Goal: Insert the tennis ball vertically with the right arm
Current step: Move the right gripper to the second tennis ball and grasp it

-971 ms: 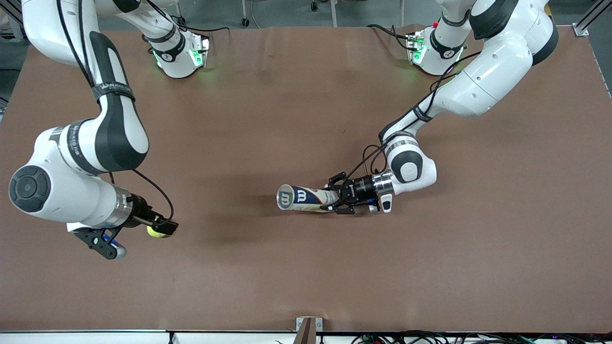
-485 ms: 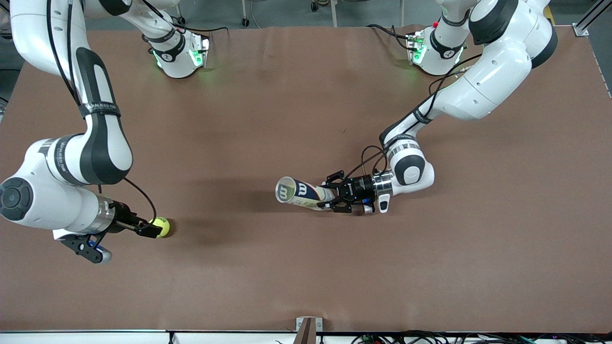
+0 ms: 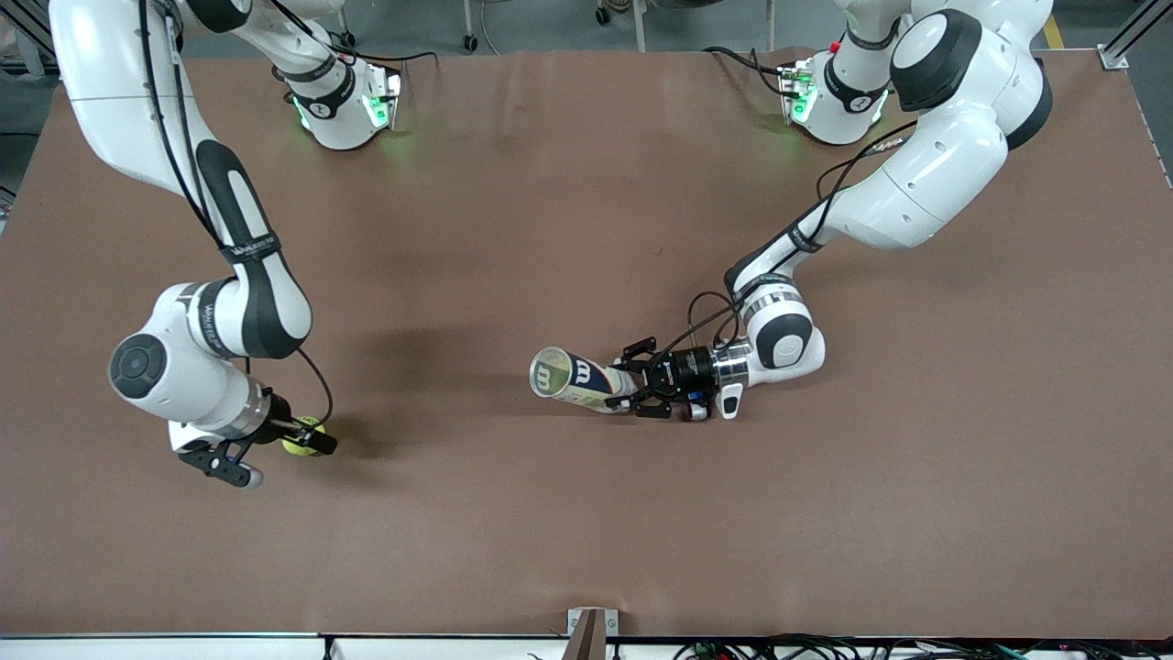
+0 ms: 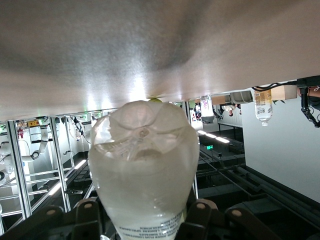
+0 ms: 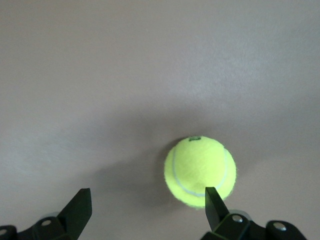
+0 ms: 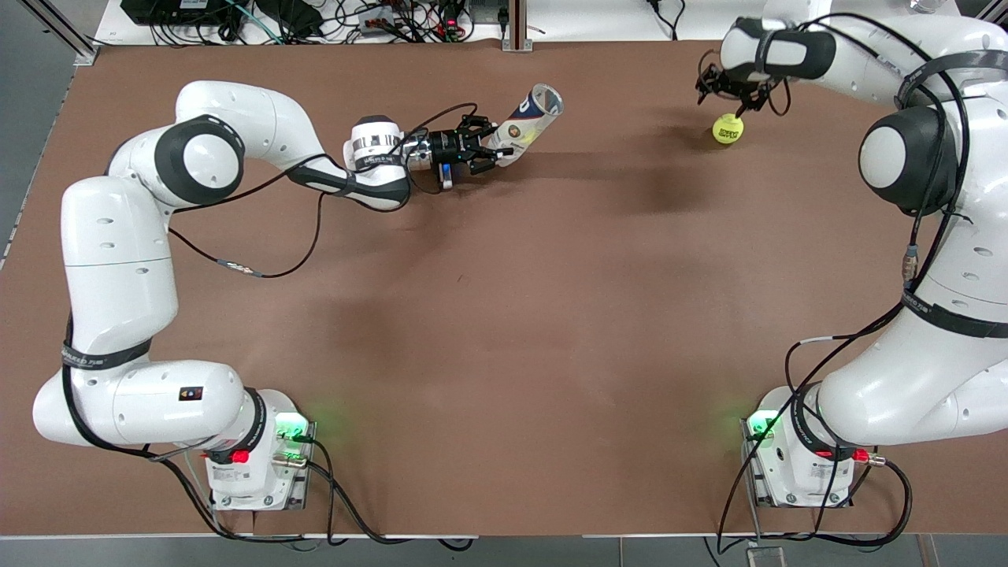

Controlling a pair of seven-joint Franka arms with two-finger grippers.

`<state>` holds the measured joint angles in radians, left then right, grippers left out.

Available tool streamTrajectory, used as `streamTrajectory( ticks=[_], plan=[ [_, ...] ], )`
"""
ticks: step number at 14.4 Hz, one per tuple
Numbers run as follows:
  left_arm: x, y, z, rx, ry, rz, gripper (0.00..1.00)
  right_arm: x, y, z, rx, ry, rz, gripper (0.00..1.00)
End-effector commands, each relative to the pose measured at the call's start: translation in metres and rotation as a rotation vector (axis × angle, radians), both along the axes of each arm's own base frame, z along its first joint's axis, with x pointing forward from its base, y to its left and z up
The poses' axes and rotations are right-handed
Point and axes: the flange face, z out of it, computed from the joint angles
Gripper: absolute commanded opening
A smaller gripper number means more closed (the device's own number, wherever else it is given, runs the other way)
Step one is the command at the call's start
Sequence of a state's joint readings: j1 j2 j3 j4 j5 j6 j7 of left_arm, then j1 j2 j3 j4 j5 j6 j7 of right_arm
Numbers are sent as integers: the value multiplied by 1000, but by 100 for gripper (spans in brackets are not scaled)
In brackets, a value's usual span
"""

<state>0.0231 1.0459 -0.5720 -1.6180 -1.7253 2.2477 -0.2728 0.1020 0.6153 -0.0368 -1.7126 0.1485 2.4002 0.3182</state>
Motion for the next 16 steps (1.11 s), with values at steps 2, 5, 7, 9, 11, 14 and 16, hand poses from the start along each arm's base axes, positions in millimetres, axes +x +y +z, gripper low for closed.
streamTrajectory(
  ticks=[2,5,7,9,11,14,16],
  plan=[
    [4,-4,2,-23,-18,7,50,-23,-5,-13,-20,28,54,100],
    [5,-3,2,-19,-19,8,50,-25,-19,-17,-26,33,99,100],
    [4,-3,1,-20,-18,7,50,-24,-27,-16,-40,31,109,100],
    [5,-3,2,-20,-19,7,50,-21,-28,-13,-58,24,126,100],
    [5,-3,2,-20,-19,7,50,-16,-32,-6,-94,10,154,100],
    [4,-3,1,-20,-18,7,50,-8,-39,-5,-127,-6,175,100],
    [4,-2,1,-17,-18,8,50,-5,-43,-11,-131,-4,174,100]
  ],
)
